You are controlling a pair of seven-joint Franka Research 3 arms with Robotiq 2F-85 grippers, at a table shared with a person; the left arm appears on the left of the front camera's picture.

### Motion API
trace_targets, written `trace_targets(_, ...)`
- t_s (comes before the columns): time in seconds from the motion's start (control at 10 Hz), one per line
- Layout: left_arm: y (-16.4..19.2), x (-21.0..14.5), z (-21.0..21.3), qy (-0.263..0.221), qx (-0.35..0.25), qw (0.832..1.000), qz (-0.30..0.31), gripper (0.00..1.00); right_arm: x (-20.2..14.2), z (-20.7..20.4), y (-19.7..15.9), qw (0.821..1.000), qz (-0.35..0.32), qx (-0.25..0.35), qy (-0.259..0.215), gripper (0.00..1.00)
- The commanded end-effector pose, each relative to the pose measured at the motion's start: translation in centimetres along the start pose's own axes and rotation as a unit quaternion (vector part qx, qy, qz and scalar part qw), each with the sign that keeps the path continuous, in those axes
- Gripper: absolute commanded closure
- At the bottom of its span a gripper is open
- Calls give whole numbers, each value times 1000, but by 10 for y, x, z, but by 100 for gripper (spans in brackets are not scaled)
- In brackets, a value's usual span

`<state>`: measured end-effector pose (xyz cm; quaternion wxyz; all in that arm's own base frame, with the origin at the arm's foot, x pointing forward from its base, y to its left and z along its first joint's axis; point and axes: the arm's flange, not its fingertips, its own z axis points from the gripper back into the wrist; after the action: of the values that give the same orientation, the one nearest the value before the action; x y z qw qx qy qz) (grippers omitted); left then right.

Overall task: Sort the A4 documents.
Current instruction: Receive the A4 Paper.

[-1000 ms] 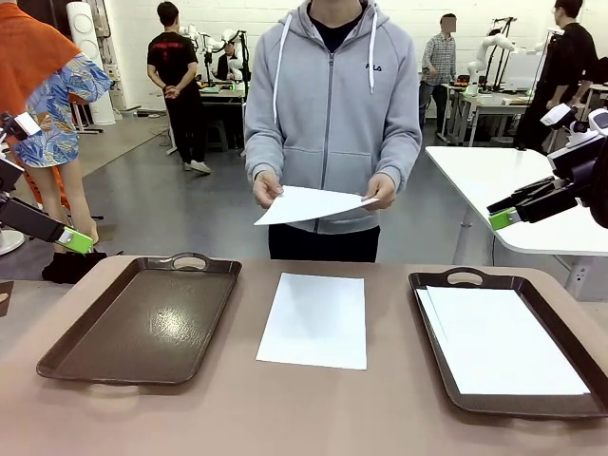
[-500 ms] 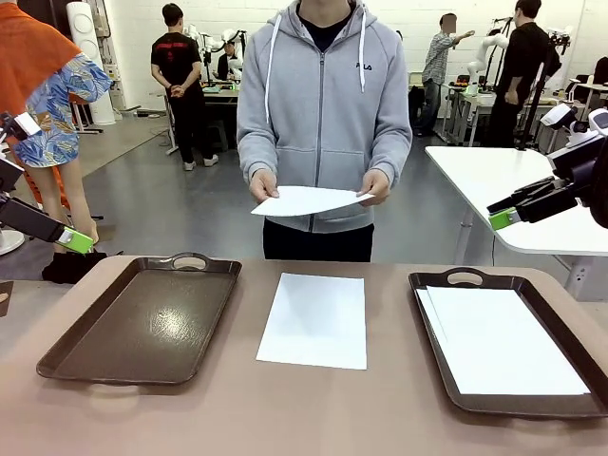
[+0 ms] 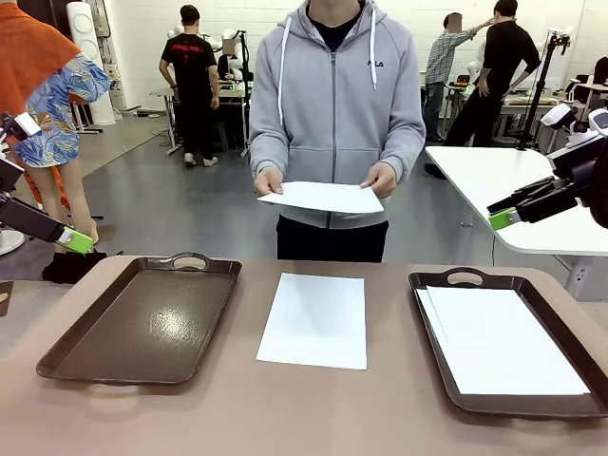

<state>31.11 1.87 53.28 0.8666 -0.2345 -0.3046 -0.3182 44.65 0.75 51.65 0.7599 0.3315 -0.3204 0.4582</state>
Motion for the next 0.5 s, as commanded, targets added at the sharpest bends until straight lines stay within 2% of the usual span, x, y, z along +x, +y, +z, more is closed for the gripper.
trace_targets(0.0, 2, -1, 0, -5, -8, 1000, -5, 0, 1, 0, -1, 1000, 1, -5, 1, 0)
trace_targets(0.4, 2, -1, 0, -5, -8, 1000, -5, 0, 1, 0, -1, 1000, 1, -5, 1, 0)
